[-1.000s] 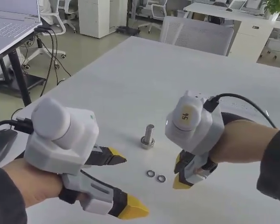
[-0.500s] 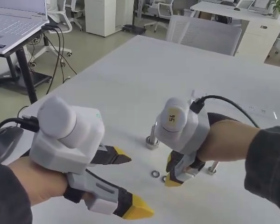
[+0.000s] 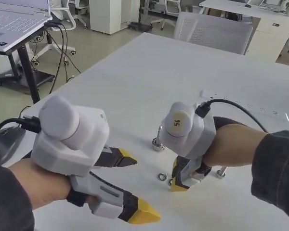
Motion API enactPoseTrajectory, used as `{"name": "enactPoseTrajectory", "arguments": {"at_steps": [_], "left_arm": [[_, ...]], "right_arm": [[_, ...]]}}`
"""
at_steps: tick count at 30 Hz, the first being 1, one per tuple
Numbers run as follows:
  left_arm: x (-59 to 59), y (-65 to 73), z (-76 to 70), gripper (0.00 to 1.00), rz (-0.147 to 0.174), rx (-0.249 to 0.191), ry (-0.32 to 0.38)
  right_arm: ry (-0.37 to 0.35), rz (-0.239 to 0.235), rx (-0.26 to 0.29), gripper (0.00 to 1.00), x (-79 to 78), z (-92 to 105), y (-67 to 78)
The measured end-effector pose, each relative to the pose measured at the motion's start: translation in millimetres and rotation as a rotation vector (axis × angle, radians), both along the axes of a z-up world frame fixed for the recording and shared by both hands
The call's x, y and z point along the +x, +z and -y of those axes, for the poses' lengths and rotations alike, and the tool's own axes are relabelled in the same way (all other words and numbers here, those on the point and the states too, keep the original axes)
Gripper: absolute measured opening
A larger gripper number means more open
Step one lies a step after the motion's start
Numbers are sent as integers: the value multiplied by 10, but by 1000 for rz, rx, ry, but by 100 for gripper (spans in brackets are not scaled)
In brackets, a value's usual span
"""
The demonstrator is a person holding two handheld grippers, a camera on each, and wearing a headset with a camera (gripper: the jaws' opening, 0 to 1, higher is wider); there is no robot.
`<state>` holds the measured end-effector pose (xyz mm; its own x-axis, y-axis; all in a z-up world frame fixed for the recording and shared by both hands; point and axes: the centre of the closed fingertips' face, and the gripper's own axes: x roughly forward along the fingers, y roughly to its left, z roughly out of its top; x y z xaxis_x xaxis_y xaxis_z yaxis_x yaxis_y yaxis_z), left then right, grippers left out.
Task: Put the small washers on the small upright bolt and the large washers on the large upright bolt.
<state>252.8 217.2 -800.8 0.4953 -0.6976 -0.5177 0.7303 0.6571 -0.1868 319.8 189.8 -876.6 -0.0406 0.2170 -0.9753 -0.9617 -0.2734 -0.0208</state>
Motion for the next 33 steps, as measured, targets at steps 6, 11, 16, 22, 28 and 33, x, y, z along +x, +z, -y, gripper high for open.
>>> {"name": "enactPoseTrajectory", "arguments": {"at_steps": [6,11,16,22,28,33], "left_arm": [[-4,7,-2,71,1,-1,1],[-8,4,4,71,0,1,0],[-6,5,4,71,-2,1,0],[-10,9,10,71,-2,1,-1],[-19,9,19,71,-2,3,-4],[-14,15,16,71,-1,1,-1]], "right_arm": [[-6,-8,16,18,26,0,1],[0,3,7,16,14,8,4],[14,18,-2,15,9,8,5],[0,15,7,15,12,14,9],[-7,18,16,15,11,21,12],[0,19,14,14,13,21,14]]}}
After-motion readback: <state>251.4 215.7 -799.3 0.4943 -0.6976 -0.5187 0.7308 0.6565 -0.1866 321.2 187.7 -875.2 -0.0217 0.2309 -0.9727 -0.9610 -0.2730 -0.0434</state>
